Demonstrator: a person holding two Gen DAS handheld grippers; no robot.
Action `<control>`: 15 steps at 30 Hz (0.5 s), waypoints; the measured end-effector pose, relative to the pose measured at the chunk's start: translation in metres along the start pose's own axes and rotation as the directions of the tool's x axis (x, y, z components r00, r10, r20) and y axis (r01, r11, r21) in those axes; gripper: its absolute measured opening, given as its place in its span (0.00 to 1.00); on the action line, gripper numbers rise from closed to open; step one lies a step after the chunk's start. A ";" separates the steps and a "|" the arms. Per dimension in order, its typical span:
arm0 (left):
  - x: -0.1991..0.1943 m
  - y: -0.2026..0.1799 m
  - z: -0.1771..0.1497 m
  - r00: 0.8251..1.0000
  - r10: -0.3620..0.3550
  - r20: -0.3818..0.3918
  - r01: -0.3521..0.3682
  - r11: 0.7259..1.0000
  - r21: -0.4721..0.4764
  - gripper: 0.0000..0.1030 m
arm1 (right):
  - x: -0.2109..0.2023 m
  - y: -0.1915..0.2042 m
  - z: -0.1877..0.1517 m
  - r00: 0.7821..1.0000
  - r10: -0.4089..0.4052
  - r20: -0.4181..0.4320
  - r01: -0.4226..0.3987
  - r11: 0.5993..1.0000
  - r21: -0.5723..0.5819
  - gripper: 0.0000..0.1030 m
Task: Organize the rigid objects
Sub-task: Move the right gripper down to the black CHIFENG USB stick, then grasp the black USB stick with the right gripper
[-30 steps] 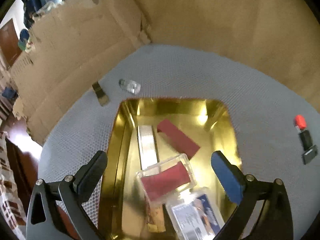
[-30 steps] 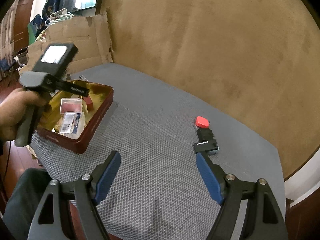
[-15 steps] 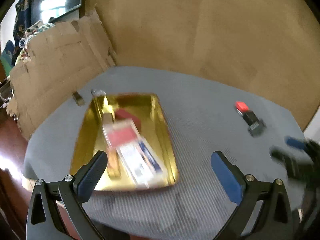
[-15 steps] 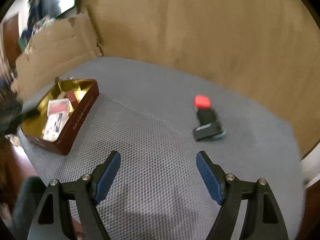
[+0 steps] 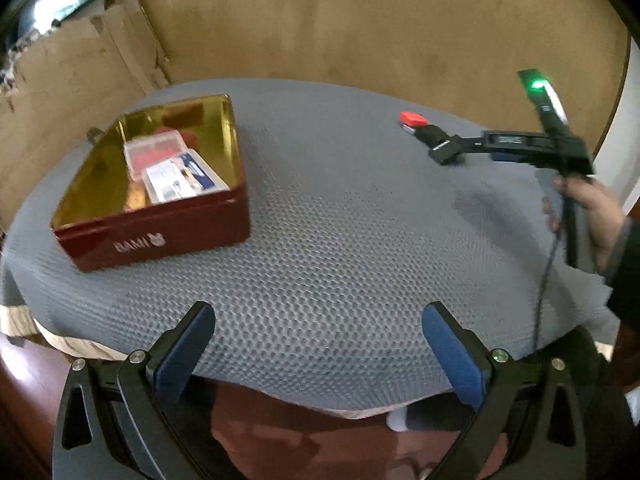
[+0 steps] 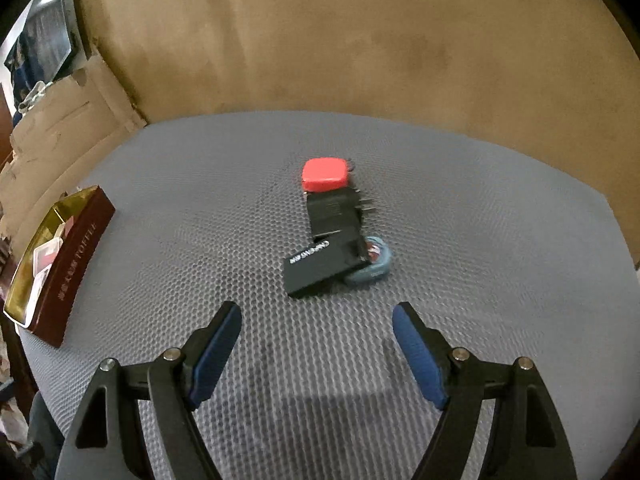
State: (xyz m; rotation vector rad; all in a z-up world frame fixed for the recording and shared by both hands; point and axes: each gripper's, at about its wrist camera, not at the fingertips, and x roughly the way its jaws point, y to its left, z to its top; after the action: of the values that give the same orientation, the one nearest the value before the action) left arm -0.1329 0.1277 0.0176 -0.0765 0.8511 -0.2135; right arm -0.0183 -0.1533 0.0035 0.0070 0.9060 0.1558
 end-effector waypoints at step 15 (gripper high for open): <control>0.008 0.010 -0.006 0.998 0.000 -0.061 -0.001 1.000 -0.022 1.00 | 0.026 -0.010 0.009 0.999 -0.012 0.030 0.008 0.994 0.106 0.04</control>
State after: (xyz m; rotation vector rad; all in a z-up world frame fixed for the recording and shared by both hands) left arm -0.1311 0.1356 0.0060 -0.0903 0.9146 -0.2071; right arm 0.0059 -0.1592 -0.0123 0.1033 0.8823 0.0979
